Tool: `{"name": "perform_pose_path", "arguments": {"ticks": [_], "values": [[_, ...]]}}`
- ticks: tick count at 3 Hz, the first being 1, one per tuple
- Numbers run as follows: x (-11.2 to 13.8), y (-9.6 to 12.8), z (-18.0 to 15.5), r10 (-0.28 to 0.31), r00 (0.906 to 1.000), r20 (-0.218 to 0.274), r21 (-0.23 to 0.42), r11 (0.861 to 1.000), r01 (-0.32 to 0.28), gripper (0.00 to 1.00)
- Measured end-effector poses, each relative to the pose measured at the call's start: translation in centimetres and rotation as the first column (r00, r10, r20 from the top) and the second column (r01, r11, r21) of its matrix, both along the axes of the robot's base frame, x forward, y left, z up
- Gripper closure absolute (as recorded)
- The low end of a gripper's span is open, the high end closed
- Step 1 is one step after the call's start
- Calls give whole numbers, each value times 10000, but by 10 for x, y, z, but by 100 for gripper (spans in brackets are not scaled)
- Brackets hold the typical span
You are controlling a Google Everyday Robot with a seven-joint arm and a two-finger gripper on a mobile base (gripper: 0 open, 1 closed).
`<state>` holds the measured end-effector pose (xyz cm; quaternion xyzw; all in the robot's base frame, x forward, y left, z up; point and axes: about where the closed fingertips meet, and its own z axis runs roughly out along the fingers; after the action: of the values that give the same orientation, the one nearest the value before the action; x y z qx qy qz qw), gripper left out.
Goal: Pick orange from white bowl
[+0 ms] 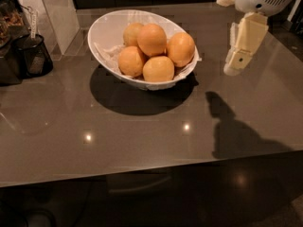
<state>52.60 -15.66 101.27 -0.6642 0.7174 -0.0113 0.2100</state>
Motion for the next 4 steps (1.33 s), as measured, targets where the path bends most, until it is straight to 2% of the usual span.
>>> {"name": "perform_pose_path", "arguments": {"ticks": [2,3,4], "values": [[44,42,5,771,9970,114,-185,9969,-769,0],[72,70,-3,1170,9931,-119,-304,9926,-1173,0],[78,76,0,1184,9929,136,-192,9928,-1181,0]]}}
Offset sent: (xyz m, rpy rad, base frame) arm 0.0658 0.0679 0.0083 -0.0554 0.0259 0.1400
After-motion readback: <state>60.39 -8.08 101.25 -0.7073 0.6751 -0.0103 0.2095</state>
